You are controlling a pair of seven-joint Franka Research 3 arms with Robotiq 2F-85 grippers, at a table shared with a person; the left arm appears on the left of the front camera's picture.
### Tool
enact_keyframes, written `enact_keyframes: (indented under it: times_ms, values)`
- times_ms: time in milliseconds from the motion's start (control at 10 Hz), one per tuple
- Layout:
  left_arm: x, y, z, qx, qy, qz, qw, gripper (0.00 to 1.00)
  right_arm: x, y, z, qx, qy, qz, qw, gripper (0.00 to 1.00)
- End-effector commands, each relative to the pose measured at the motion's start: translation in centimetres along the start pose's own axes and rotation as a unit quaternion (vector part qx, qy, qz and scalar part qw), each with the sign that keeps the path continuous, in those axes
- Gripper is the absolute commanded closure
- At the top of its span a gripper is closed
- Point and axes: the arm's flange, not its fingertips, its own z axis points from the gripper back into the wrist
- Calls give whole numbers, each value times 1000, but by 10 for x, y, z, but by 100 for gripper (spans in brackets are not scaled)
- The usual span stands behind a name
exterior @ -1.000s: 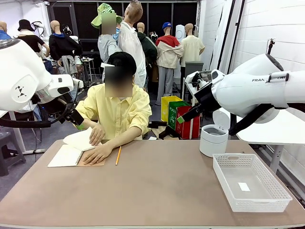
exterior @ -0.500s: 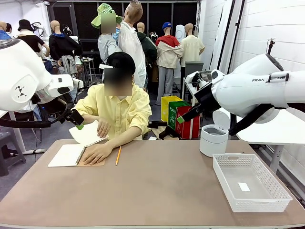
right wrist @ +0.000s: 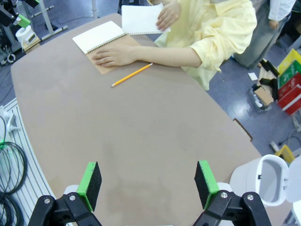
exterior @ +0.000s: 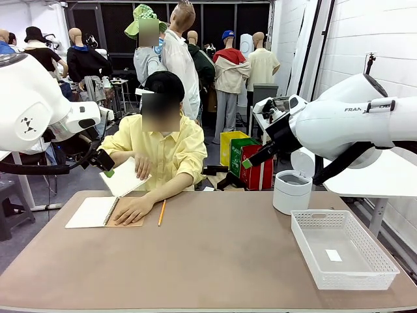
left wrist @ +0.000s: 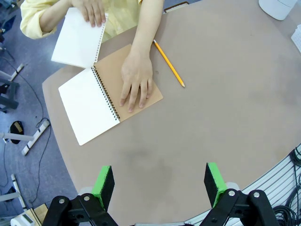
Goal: Sort the paper based on its condition.
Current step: If a person hands you a paper, place it in the Organizing basket , and if it's crumpled, put it in the Trash can.
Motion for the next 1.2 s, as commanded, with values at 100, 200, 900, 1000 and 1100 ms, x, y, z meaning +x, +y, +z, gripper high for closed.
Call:
enact_keyframes:
  times_ms: [100,200,900,1000,1100]
  values:
    - [0,1,1,3,-1,-2,1000,0,-3,1,0,3,0,-1,1000,0]
    - [0,1,1,3,-1,-2,1000,0,-3,1,0,3,0,-1,1000,0]
    - [0,1,1,3,-1,-2,1000,0,-3,1,0,3,0,-1,1000,0]
    - [0,1,1,3,-1,-2,1000,0,-3,1,0,3,0,-1,1000,0]
    - [0,1,1,3,-1,-2,1000,0,-3,1,0,3,0,-1,1000,0]
